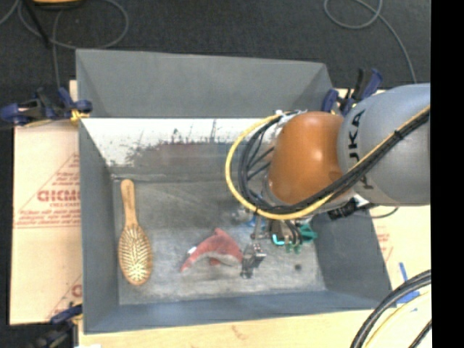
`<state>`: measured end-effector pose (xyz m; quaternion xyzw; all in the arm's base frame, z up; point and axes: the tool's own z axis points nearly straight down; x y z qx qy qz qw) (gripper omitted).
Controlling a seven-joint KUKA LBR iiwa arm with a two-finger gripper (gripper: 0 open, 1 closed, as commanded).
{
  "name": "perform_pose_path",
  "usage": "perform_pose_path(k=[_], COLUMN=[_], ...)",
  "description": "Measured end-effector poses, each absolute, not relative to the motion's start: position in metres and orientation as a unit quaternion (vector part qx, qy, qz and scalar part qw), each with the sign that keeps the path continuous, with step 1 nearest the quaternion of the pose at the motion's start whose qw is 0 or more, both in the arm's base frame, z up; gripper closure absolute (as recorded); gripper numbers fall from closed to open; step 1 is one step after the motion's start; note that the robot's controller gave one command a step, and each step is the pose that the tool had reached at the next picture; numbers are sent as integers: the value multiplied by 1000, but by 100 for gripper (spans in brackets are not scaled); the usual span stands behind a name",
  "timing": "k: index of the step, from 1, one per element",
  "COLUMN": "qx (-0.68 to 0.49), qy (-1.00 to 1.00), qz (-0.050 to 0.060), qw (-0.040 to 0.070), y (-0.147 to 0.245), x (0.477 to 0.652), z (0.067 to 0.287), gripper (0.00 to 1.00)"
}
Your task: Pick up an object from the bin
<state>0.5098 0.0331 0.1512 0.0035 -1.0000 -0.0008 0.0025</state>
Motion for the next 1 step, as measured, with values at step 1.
perform_pose_path(k=[1], qx=[3], qy=[-1000], qz=[-1], qw=[1], y=[33], x=[510], z=[153], gripper=[0])
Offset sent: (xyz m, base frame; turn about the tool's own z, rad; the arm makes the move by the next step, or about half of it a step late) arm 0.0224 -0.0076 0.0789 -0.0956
